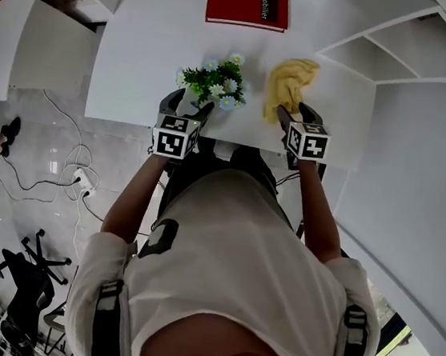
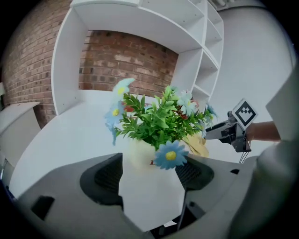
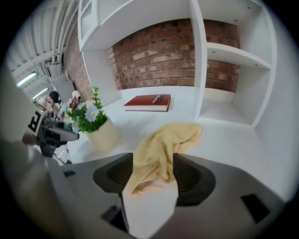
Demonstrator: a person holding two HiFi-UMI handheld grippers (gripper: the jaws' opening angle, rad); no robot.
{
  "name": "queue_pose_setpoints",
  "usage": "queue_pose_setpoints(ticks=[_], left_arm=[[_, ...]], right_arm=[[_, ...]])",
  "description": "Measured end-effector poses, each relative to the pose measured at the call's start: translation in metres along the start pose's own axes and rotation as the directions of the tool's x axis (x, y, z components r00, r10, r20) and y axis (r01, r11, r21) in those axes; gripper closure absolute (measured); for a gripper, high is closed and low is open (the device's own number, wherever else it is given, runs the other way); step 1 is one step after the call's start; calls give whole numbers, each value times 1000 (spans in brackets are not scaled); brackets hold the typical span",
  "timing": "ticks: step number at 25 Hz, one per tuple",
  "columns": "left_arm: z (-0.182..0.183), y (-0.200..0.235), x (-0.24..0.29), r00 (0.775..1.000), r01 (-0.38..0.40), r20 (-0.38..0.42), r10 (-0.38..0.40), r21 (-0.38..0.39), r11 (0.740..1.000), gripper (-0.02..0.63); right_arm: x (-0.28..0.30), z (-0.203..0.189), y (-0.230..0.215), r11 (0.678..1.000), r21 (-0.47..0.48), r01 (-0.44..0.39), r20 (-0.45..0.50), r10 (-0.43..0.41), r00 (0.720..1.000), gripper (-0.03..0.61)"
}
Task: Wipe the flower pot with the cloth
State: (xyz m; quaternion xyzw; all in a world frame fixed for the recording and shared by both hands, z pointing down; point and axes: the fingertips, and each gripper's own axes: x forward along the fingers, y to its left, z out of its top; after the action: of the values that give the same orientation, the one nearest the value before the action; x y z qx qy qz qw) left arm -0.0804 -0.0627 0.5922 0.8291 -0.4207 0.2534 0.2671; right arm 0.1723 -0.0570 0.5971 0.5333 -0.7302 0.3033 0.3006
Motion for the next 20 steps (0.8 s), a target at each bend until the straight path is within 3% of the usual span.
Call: queue_pose_setpoints(ticks=[3, 4, 7, 9, 11, 14, 15, 16, 18, 20], left_arm=[[1, 11, -21, 1000, 1, 13, 0, -13, 1000, 259], [5, 15, -28, 1000, 7, 29, -6, -21, 1000, 259], [13, 25, -45, 999, 30, 44, -30, -8, 1000, 259], [20, 23, -54, 998, 59, 34, -60, 38, 998, 259], [24, 16, -60, 994, 101, 23, -103, 86, 991, 267], [28, -3, -72, 985, 167, 18, -171, 140, 976, 412], [30, -10, -76, 980, 191, 26, -197, 141, 971, 490], [33, -19, -80, 974, 218, 41, -225, 126, 968, 590], [39, -36, -88, 955, 278, 89, -282, 55, 959, 592], [48, -53, -95, 934, 329, 156, -321, -27, 944, 592]], right_arm=[[-25, 26, 22, 977, 171, -127, 122, 107, 987, 319], [-35, 38, 34, 950, 235, -204, 179, 164, 970, 334], [-60, 68, 80, 841, 312, -441, 318, 345, 883, 487], [-74, 80, 110, 786, 294, -543, 363, 434, 825, 558], [-87, 87, 137, 752, 252, -609, 383, 501, 776, 566], [-107, 93, 169, 703, 184, -687, 402, 584, 706, 568], [-113, 95, 176, 689, 162, -707, 408, 606, 683, 568], [-118, 96, 182, 673, 143, -726, 412, 626, 662, 568], [-128, 96, 188, 623, 130, -771, 421, 670, 612, 568], [-138, 95, 192, 545, 142, -826, 438, 714, 546, 568]])
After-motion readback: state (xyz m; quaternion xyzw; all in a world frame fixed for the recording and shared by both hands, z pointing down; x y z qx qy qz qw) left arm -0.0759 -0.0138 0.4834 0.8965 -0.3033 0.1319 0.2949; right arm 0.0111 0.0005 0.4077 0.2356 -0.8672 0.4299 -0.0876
